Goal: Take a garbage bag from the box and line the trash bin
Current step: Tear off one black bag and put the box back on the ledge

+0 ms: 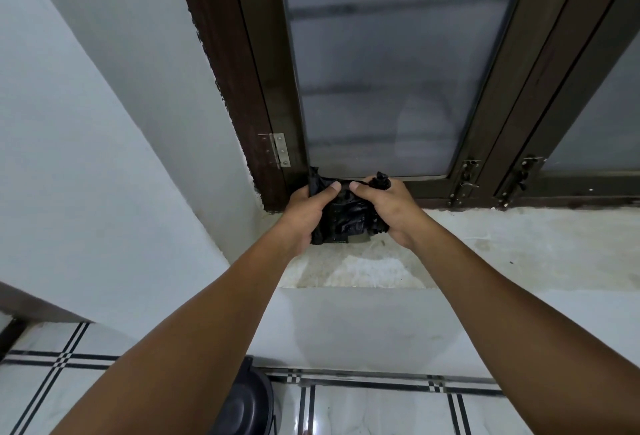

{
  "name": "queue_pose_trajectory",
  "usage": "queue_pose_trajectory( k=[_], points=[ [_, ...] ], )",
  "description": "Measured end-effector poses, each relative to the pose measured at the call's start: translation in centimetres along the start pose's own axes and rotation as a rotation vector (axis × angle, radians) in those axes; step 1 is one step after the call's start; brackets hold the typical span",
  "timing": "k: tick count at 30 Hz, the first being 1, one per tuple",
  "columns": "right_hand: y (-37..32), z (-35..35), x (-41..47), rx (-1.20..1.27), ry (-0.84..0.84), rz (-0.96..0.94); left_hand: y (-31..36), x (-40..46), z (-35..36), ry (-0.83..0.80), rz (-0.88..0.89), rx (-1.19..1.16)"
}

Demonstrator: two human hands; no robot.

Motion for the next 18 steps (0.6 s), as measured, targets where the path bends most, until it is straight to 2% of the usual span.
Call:
queue_pose_trajectory(
  k=[4,7,18],
  points=[
    [0.8,1.3,-0.2,0.213,0.057,0.069,0.1,-0.2,1.0,0.017,-0.024,-0.146],
    [1.0,1.9,-0.4,0.323,0.103,0.119,-0.1,-0.2,1.3,0.049,-0.023,-0.169],
    [1.1,3.5,-0.8,0.498,0.29,0.184,-0.8,0.1,1.9,0.169,-0.065,-0.277]
  ],
)
Point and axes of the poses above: each hand's wrist, its own x-axis towards the middle knuckle, its own z-axis out of the palm, y = z × x, the point moved 2 cm from there along x, towards the middle knuckle, and after that the axes turned 1 degree about z, right-handed, at the moved point
